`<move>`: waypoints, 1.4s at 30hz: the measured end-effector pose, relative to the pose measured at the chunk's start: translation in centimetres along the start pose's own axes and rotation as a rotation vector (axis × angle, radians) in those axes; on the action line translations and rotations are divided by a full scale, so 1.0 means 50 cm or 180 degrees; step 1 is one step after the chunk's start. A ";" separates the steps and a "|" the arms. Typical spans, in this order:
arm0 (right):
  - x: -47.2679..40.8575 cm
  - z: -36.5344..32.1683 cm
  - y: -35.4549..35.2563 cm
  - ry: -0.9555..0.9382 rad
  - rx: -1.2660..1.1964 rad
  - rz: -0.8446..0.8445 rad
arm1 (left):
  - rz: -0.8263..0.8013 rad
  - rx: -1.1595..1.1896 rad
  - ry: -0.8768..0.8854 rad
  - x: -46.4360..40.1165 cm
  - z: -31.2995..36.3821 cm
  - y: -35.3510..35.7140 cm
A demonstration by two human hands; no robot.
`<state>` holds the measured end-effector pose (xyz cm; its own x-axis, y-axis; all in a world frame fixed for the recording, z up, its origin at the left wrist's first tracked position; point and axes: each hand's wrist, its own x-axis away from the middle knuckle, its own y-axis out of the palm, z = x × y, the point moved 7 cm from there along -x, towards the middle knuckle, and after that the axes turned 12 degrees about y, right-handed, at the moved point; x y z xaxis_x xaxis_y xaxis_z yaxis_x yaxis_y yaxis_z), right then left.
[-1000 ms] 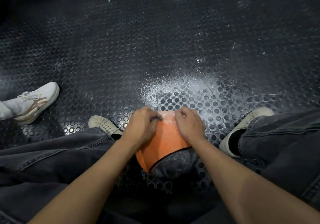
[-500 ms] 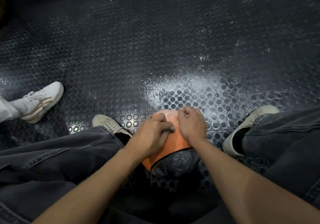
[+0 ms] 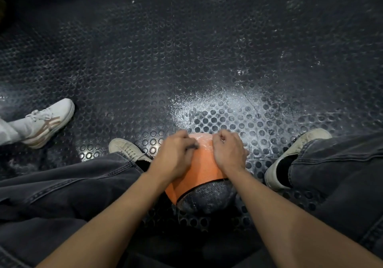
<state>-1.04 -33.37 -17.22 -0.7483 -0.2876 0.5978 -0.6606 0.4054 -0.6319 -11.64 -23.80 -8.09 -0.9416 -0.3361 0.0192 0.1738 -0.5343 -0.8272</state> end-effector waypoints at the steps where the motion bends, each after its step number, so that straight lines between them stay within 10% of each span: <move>1: 0.000 0.003 -0.003 -0.0005 -0.0017 0.0010 | -0.0204 0.0070 0.0310 0.007 0.038 0.017; 12: 0.003 0.012 -0.007 0.0063 -0.0058 0.0016 | -0.0429 0.0051 0.0528 0.013 0.070 0.020; 16: 0.003 0.006 -0.005 0.0074 -0.0051 -0.0033 | 0.0061 -0.0064 -0.0365 -0.004 -0.043 -0.005; 21: -0.012 0.016 -0.022 0.0191 -0.0038 0.0104 | -0.0414 0.0143 0.0595 0.009 0.056 0.028; 25: -0.019 0.008 -0.013 0.0249 -0.0112 0.0038 | -0.0134 -0.0106 -0.0380 -0.005 -0.074 -0.004; 30: -0.006 0.023 -0.020 0.0265 -0.0213 0.0202 | -0.0309 0.0167 0.0393 0.029 0.013 0.017; 34: -0.011 0.024 -0.019 0.0307 -0.0220 0.0217 | 0.0231 0.0098 -0.0481 0.024 -0.067 -0.006; 38: -0.021 0.030 -0.010 0.0321 -0.0204 0.0247 | -0.0053 0.0226 0.0145 0.031 0.004 0.018; 42: -0.044 0.059 0.005 0.0443 -0.0679 -0.0170 | 0.0153 0.0166 -0.0393 0.034 -0.042 0.001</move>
<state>0.26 -35.21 -20.14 -0.6873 -0.1972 0.6990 -0.6602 0.5710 -0.4880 -13.85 -22.78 -9.26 -0.8897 -0.4536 0.0520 0.2357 -0.5538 -0.7986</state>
